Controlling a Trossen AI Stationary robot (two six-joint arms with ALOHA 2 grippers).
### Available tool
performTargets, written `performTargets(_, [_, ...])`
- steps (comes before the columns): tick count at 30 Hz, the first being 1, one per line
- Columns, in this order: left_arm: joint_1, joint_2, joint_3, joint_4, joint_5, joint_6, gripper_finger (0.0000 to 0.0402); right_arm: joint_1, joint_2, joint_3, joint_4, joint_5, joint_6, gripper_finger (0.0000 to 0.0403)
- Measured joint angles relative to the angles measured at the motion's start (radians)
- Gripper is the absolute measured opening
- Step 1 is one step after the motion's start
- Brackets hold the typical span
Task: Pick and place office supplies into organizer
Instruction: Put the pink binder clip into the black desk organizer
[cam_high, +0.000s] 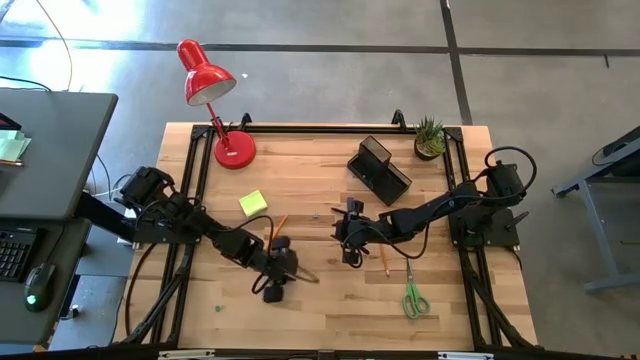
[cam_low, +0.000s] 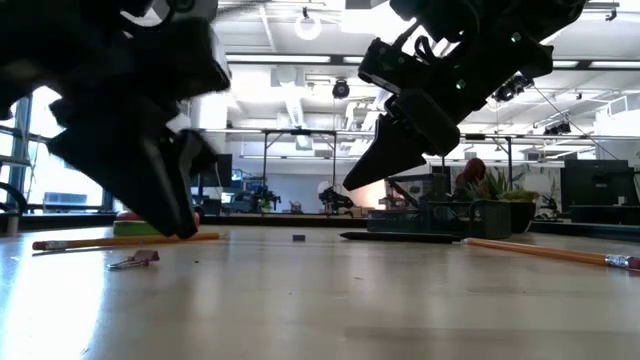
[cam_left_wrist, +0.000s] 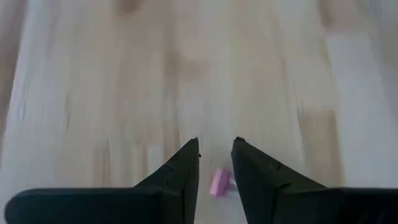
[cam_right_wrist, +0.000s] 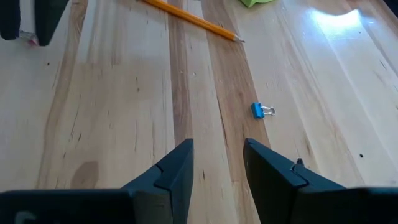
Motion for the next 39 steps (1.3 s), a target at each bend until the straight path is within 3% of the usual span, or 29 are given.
performTargets(3, [0.000,0.000,0.000,0.001,-0.008,-0.329,0.0085,0.000,0.000,0.000,0.003,0.000,0.004,0.0133])
performTargets(5, [0.000,0.000,0.000,0.002,-0.010,-0.471,0.0086,0.000,0.000,0.000,0.004,0.000,0.008,0.0133])
performTargets(13, [0.000,-0.001,0.001,-0.036,-0.002,-0.707,0.0085,0.000,0.000,0.000,0.007,0.001,-0.069,0.0133])
performTargets(20, [0.001,-0.001,0.002,-0.050,-0.081,-0.765,0.0085,0.000,0.000,0.000,0.008,-0.038,-0.132,0.0133])
performTargets(24, [0.001,-0.002,0.015,-0.101,-0.015,-0.770,0.0085,0.000,0.000,0.000,0.008,-0.112,-0.132,0.0133])
performTargets(28, [-0.026,-0.002,0.099,-0.290,0.025,-0.796,0.0085,0.000,0.000,0.000,0.020,-0.126,-0.137,0.0133])
performTargets(34, [-0.061,-0.002,0.337,-0.723,-0.098,-0.830,0.0085,0.000,0.000,0.000,0.071,-0.117,-0.159,0.0133])
performTargets(39, [-0.072,0.025,0.410,-0.715,-0.200,-0.856,0.0085,0.000,0.000,0.000,0.095,-0.117,-0.183,0.0133])
